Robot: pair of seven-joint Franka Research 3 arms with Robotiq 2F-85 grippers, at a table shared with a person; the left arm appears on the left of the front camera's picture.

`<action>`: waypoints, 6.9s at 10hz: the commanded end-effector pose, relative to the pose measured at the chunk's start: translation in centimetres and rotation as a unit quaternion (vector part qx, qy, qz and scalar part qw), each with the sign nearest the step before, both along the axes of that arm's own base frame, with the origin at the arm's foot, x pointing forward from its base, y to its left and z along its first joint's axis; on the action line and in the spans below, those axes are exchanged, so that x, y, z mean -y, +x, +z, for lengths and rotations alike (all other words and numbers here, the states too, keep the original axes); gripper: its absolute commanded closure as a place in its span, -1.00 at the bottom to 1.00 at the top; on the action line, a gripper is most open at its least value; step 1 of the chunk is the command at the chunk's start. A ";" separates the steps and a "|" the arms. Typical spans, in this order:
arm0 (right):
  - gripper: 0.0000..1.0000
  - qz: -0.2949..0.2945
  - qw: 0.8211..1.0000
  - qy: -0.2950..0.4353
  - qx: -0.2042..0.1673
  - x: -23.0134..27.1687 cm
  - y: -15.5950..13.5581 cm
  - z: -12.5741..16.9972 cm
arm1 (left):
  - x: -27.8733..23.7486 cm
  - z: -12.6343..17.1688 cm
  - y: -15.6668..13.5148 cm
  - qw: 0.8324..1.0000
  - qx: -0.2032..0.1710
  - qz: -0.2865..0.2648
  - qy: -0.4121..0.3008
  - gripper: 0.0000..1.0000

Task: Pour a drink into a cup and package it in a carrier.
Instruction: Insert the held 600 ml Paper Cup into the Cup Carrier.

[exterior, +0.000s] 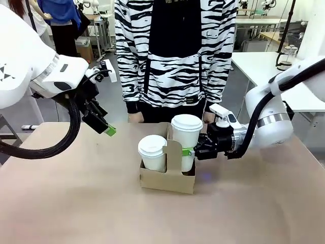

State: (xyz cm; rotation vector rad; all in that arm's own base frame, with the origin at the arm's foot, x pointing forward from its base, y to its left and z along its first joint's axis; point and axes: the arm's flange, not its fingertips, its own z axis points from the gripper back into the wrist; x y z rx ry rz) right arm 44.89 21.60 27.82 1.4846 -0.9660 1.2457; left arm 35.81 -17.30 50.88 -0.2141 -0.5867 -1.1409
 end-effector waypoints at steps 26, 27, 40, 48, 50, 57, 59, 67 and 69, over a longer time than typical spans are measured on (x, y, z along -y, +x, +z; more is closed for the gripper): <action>-1.00 -0.429 0.850 -0.303 -0.042 19.7 -6.4 12.6 | -0.1 0.3 0.1 1.000 0.001 0.006 0.004 -1.00; -1.00 -0.435 0.844 -0.312 -0.029 18.8 -6.5 12.7 | -0.1 0.3 0.1 1.000 0.001 0.006 0.004 -1.00; -1.00 -0.422 0.859 -0.289 -0.023 21.8 -4.3 12.6 | -0.1 0.3 0.1 1.000 0.001 0.006 0.004 -1.00; -1.00 -0.422 0.859 -0.289 -0.023 21.8 -4.3 12.6 | -0.1 0.3 0.1 1.000 0.001 0.006 0.004 -1.00; -1.00 -0.422 0.859 -0.289 -0.023 21.8 -4.3 12.6 | -0.1 0.3 0.1 1.000 0.001 0.006 0.004 -1.00; -1.00 -0.422 0.859 -0.289 -0.023 21.8 -4.3 12.6 | -0.1 0.3 0.1 1.000 0.001 0.006 0.004 -1.00; -1.00 -0.422 0.859 -0.289 -0.023 21.8 -4.3 12.6 | -0.1 0.3 0.1 1.000 0.001 0.006 0.004 -1.00; -1.00 -0.422 0.859 -0.289 -0.023 21.8 -4.3 12.6 | -0.1 0.3 0.1 1.000 0.001 0.006 0.004 -1.00; -1.00 -0.422 0.859 -0.289 -0.023 21.8 -4.3 12.6 | -0.1 0.3 0.1 1.000 0.001 0.006 0.004 -1.00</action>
